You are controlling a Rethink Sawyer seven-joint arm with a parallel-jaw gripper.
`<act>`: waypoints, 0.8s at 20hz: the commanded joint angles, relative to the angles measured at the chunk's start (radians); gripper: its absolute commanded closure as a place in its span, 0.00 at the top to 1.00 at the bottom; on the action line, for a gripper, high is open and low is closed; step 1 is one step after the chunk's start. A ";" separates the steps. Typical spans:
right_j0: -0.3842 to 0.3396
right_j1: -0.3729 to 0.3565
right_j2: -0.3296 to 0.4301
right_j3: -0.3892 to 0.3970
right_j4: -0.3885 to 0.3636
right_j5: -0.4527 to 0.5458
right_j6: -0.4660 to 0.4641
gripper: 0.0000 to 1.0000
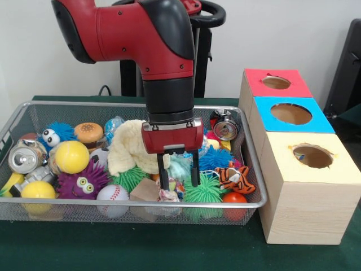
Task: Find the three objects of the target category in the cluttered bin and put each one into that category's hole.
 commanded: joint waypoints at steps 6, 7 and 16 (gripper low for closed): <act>0.027 0.049 -0.044 -0.099 0.001 0.038 0.101 1.00; 0.028 0.050 -0.046 -0.101 0.003 0.037 0.103 1.00; 0.020 0.041 -0.047 -0.099 0.005 0.029 0.112 1.00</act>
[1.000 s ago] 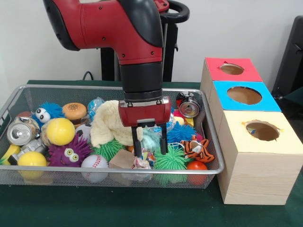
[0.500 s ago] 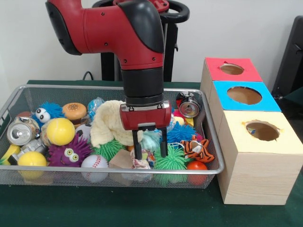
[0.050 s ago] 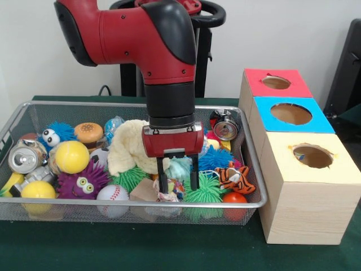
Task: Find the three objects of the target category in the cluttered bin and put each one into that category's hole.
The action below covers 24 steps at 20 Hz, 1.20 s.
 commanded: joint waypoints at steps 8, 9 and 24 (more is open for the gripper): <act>0.016 0.006 -0.072 -0.069 0.012 0.036 0.127 1.00; 0.017 0.005 -0.073 -0.069 0.012 0.039 0.127 1.00; -0.062 0.064 0.066 -0.036 -0.007 0.108 0.045 1.00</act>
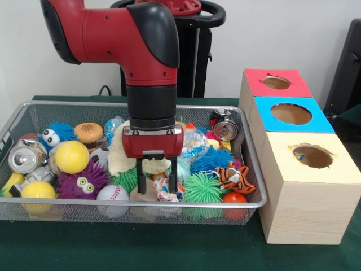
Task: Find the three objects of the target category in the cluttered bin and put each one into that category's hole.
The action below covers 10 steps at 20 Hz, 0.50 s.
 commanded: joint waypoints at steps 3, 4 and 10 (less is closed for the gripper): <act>-0.063 0.062 0.139 -0.013 -0.016 0.124 0.023 1.00; -0.076 0.070 0.158 -0.015 -0.023 0.130 0.008 1.00; -0.071 0.081 0.169 -0.023 -0.033 0.135 0.005 1.00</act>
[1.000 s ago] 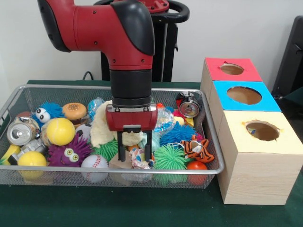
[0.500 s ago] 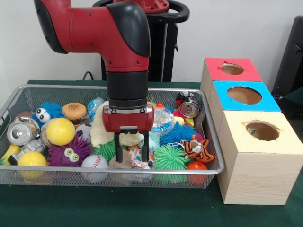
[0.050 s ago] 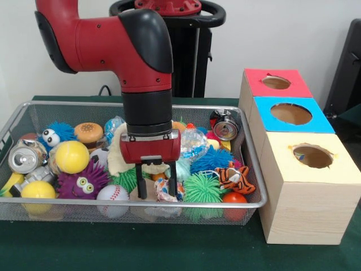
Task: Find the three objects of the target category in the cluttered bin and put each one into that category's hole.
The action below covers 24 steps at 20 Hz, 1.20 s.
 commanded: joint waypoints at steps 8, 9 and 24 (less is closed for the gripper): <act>-0.009 0.052 0.112 -0.024 -0.039 0.142 -0.005 1.00; -0.008 0.051 0.113 -0.025 -0.040 0.143 -0.006 1.00; -0.021 0.060 0.136 -0.024 -0.054 0.114 -0.001 0.00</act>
